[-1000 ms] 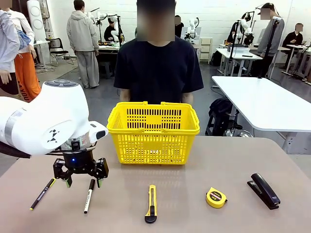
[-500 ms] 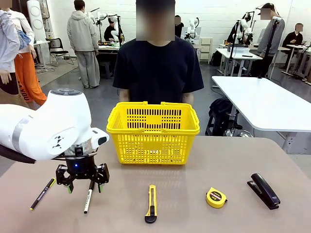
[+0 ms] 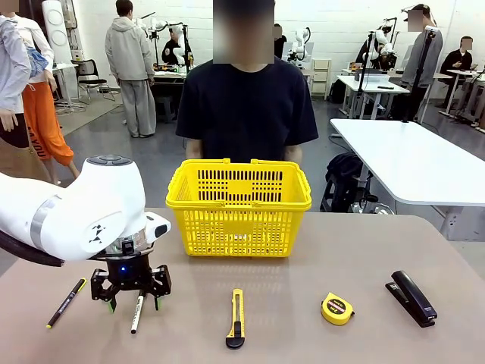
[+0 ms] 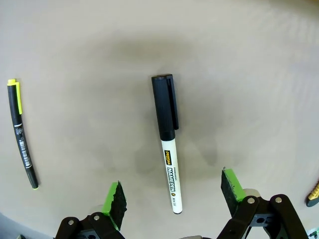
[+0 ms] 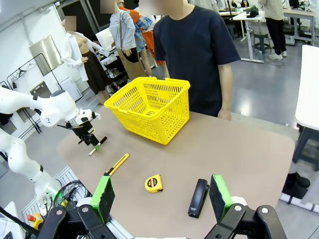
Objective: Place the items the person wants into the basket.
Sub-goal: Pick up the item the person points to and place it in the Market Basket.
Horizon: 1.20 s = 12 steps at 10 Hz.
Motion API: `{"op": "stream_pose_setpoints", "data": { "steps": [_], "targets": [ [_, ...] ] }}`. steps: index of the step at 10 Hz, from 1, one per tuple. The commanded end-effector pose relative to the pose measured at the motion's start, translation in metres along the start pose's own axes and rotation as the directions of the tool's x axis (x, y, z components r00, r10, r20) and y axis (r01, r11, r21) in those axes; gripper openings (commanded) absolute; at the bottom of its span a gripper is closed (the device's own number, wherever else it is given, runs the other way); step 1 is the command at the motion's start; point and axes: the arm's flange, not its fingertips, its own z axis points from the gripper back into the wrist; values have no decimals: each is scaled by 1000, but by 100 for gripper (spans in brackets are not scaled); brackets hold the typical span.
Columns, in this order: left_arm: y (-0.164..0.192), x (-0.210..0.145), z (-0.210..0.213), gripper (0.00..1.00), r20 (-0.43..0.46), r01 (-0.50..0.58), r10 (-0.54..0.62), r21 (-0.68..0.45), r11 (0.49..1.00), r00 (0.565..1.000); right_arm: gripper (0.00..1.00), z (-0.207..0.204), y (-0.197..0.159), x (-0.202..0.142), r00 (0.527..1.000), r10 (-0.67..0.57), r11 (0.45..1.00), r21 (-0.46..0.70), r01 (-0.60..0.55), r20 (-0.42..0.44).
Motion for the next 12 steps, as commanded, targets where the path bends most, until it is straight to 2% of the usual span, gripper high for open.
{"op": "stream_pose_setpoints", "data": {
  "steps": [1,4,5,6,7,8,9,12],
  "targets": [
    [1,-1,-12,100,29,-39,38,21,999,999,100,-2,-1,1,1000,4,1000,6,-4,12],
    [1,-2,-10,100,33,-32,32,5,999,999,100,-2,-1,1,1000,4,1000,6,-4,12],
    [2,-3,-9,41,45,-16,16,-5,1000,999,100,-2,-1,1,1000,4,1000,6,-4,12],
    [3,-3,-9,41,40,-8,8,-3,1000,999,100,-2,-1,1,1000,4,1000,6,-4,12],
    [4,-3,-9,0,34,-9,9,-3,1000,999,100,-2,-1,1,1000,4,1000,6,-4,12],
    [4,-3,-8,36,32,-8,8,-5,1000,999,100,-2,-1,1,1000,4,1000,6,-4,12],
    [4,-3,-8,0,32,-7,7,-4,1000,999,100,-2,-1,1,1000,4,1000,6,-4,12],
    [5,-3,-7,0,25,-3,3,1,1000,1000,100,-2,-1,1,1000,4,1000,6,-4,12]
  ]
}}
